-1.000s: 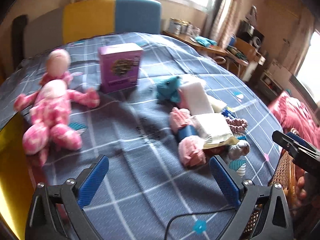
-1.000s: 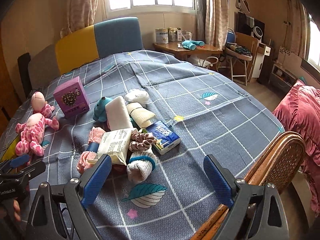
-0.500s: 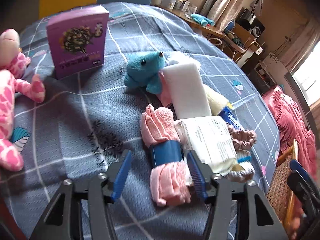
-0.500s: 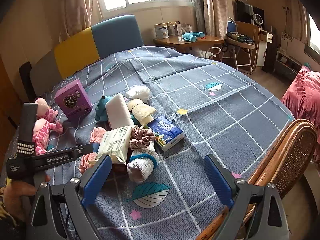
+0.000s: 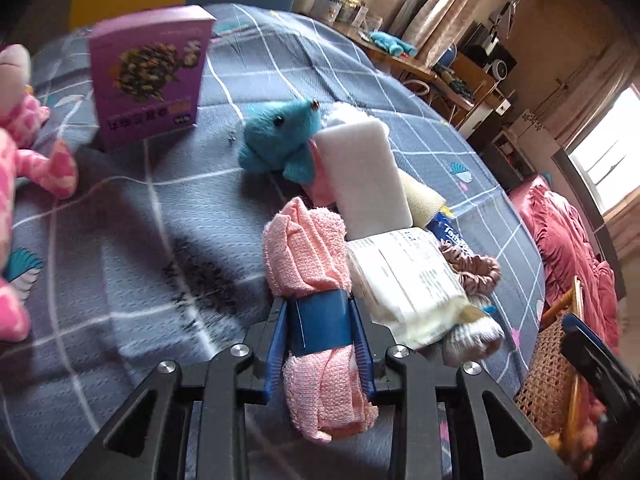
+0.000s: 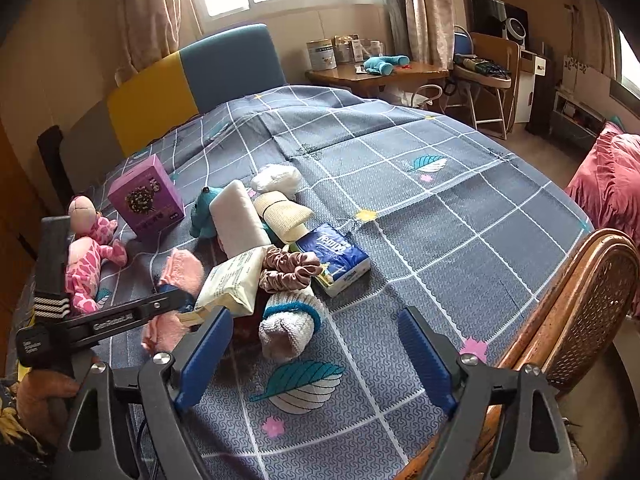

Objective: Organize soft objects
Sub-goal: 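Carry the towel roll toward the gold tray with the left tool while the right tool grasps the brown scrunchie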

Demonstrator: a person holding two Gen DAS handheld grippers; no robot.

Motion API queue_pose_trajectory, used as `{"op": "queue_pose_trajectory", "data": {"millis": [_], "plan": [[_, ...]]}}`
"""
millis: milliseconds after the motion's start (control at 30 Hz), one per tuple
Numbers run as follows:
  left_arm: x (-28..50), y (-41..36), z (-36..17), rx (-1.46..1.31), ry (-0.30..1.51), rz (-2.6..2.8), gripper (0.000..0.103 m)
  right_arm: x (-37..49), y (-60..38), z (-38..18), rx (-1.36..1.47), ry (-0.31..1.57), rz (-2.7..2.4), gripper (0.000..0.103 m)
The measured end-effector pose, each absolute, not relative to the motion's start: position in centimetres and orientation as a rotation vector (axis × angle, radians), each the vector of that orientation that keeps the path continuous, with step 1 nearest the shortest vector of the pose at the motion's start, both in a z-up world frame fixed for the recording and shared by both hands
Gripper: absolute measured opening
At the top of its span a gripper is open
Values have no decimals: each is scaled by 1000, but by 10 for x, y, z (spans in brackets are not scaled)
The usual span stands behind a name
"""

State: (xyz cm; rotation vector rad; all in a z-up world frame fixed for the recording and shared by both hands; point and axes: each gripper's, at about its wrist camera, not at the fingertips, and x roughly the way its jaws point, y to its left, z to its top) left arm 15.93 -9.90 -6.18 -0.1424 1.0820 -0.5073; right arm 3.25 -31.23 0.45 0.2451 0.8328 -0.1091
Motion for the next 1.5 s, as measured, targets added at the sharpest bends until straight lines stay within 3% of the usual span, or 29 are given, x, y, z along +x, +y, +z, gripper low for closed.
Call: {"op": "queue_pose_trajectory", "data": {"millis": [200,500,733,767,800,867,1000,1400,1433,1500], "plan": [[120,-58,-43,-106,1014,-462,31,40,-300,1,182,890,-77,74],[79,-14,-69,-37,1026,-354,33,86,-284,1,95,967,-91,74],[78,-22,-74,-35,1019,-341,37,126,-315,-30,213,1060,-162,74],[79,-21,-75,-46,1024,-339,38,129,-315,-35,221,1084,-160,68],[81,-22,-76,-52,1030,-339,38,131,-314,-37,228,1078,-143,42],[84,-22,-81,-71,1058,-346,35,132,-312,-39,232,1072,-126,12],[80,-24,-81,-73,1037,-345,32,126,-313,-31,257,1015,-121,2],[53,-8,-42,-83,931,-327,32,126,-308,-28,263,989,-81,5],[50,-5,-38,-93,925,-331,32,125,-309,-28,269,988,-74,9],[47,-3,-32,-101,912,-336,32,124,-311,-28,281,981,-99,46]]}}
